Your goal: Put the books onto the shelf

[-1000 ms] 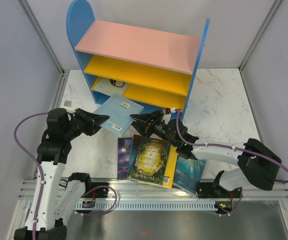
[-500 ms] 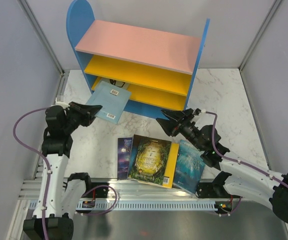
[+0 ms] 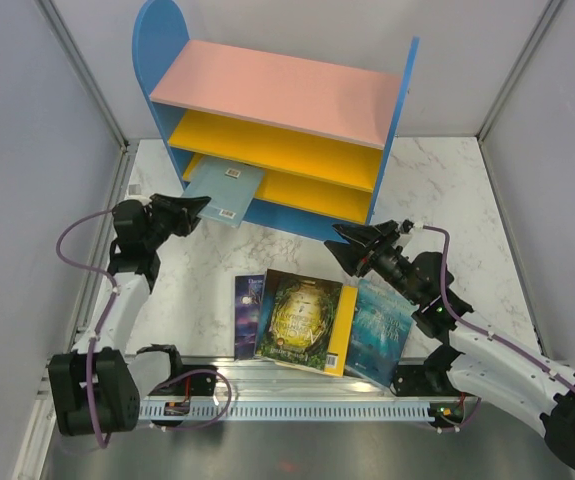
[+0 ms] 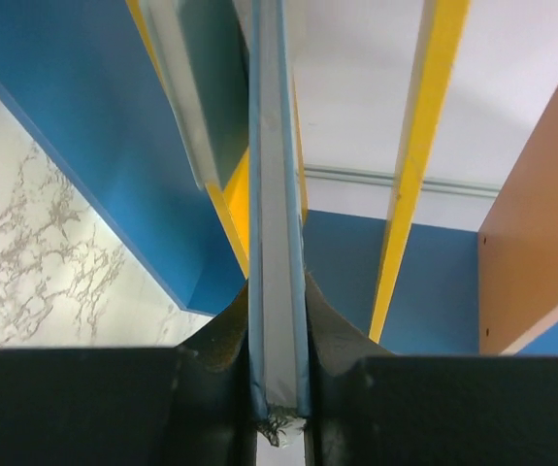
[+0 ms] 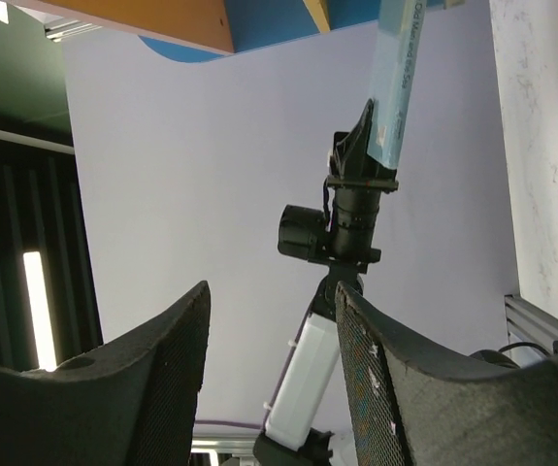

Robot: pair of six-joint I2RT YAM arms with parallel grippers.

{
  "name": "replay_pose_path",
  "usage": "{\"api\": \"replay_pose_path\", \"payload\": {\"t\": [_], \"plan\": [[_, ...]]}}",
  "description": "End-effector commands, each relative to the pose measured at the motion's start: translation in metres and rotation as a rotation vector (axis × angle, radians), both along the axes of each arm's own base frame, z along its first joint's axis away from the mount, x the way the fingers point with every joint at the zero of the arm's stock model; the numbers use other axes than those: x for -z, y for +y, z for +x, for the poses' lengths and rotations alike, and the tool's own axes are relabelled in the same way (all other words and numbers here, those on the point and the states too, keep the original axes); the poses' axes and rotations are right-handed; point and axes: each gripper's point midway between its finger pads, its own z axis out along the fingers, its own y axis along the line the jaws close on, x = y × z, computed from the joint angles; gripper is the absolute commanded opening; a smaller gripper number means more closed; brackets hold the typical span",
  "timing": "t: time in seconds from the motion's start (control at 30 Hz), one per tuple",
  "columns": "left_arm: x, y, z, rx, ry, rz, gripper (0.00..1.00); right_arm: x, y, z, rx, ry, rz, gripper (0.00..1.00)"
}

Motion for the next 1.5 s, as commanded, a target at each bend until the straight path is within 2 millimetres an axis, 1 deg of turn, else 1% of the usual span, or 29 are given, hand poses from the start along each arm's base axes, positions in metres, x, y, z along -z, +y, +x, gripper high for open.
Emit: {"api": "replay_pose_path", "payload": {"t": [0.0, 0.03, 0.2, 0.23, 0.3, 0.33, 0.4, 0.43, 0.47, 0.5, 0.57, 0.6, 0.63, 0.67, 0.7, 0.73, 0.77, 0.8, 0.83, 0.93, 1.07, 1.1, 1.13, 1.17, 1.2, 1.23, 1.27, 1.4, 1.47], "plan": [[-0.057, 0.0, 0.027, 0.019, -0.207, -0.032, 0.02, 0.002, -0.001, -0.005, -0.028, -0.006, -0.005, 0.58], [-0.062, 0.002, 0.033, 0.012, -0.215, -0.029, 0.02, 0.005, -0.001, -0.005, -0.03, -0.003, -0.008, 0.58], [-0.058, 0.003, 0.056, -0.001, -0.189, -0.031, 0.02, 0.006, -0.005, -0.001, -0.024, 0.001, 0.005, 0.56], [-0.061, 0.002, 0.062, -0.003, -0.192, -0.03, 0.02, 0.008, -0.006, 0.0, -0.024, 0.004, 0.005, 0.56], [-0.051, 0.0, 0.071, -0.004, -0.156, -0.033, 0.02, 0.008, -0.007, 0.002, -0.021, 0.004, 0.009, 0.55], [-0.052, 0.0, 0.075, -0.008, -0.144, -0.033, 0.02, 0.007, -0.008, 0.002, -0.022, 0.0, 0.018, 0.55], [-0.037, -0.006, 0.083, -0.001, -0.083, -0.039, 0.04, 0.01, -0.009, 0.006, -0.015, 0.005, 0.014, 0.54], [-0.038, -0.008, 0.087, 0.006, -0.078, -0.035, 0.05, 0.009, -0.009, 0.006, -0.02, 0.002, 0.017, 0.53], [-0.022, -0.01, 0.093, 0.008, -0.029, -0.031, 0.07, 0.01, -0.01, 0.009, -0.014, 0.006, 0.016, 0.53], [-0.016, -0.017, 0.094, 0.022, -0.009, -0.022, 0.08, 0.011, -0.01, 0.01, -0.013, 0.006, 0.015, 0.52], [-0.007, -0.014, 0.1, -0.005, 0.02, -0.016, 0.1, 0.012, -0.009, 0.011, -0.019, 0.01, 0.019, 0.52], [0.002, -0.026, 0.099, 0.012, 0.052, -0.021, 0.12, 0.012, -0.01, 0.013, -0.013, 0.008, 0.019, 0.51], [0.004, -0.026, 0.102, -0.002, 0.069, -0.022, 0.14, 0.01, -0.009, 0.012, -0.021, 0.006, 0.024, 0.51], [0.007, -0.027, 0.103, -0.004, 0.091, -0.026, 0.25, 0.011, -0.009, 0.014, -0.021, 0.007, 0.022, 0.51], [0.026, -0.029, 0.103, -0.002, 0.168, -0.021, 0.32, 0.011, -0.009, 0.014, -0.024, 0.007, 0.022, 0.5], [0.02, -0.03, 0.107, 0.005, 0.175, -0.015, 0.4, 0.01, -0.009, 0.015, -0.025, 0.006, 0.02, 0.5], [0.027, -0.031, 0.108, 0.011, 0.209, -0.005, 0.58, 0.011, -0.009, 0.016, -0.027, 0.007, 0.019, 0.5], [0.045, -0.031, 0.1, 0.026, 0.308, 0.024, 0.61, 0.011, -0.009, 0.017, -0.027, 0.006, 0.018, 0.5], [0.043, -0.031, 0.106, 0.035, 0.322, 0.038, 0.62, 0.011, -0.009, 0.018, -0.03, 0.004, 0.019, 0.5], [0.045, -0.026, 0.099, 0.035, 0.362, 0.087, 0.65, 0.012, -0.008, 0.02, -0.035, 0.005, 0.019, 0.5], [0.035, -0.014, 0.091, 0.03, 0.366, 0.118, 0.88, 0.015, -0.007, 0.022, -0.041, 0.014, 0.014, 0.5], [0.027, -0.014, 0.09, 0.04, 0.361, 0.127, 0.88, 0.016, -0.006, 0.022, -0.047, 0.014, 0.012, 0.5], [0.033, 0.0, 0.084, 0.017, 0.41, 0.138, 0.88, 0.017, -0.006, 0.023, -0.046, 0.015, 0.006, 0.5], [0.031, 0.003, 0.081, 0.014, 0.425, 0.156, 0.89, 0.018, -0.005, 0.023, -0.049, 0.016, 0.005, 0.5], [0.023, 0.008, 0.081, 0.017, 0.409, 0.196, 0.89, 0.02, -0.004, 0.024, -0.052, 0.017, -0.001, 0.49], [0.024, 0.014, 0.08, -0.005, 0.421, 0.227, 0.89, 0.022, -0.004, 0.024, -0.055, 0.02, -0.006, 0.5], [0.03, 0.019, 0.071, -0.011, 0.473, 0.249, 0.89, 0.024, -0.003, 0.024, -0.057, 0.022, -0.012, 0.49], [0.028, 0.038, 0.06, -0.036, 0.483, 0.295, 0.89, 0.027, 0.002, 0.025, -0.075, 0.015, -0.04, 0.49], [0.022, 0.046, 0.056, -0.041, 0.469, 0.304, 0.9, 0.031, 0.007, 0.029, -0.089, 0.015, -0.081, 0.49]]}}
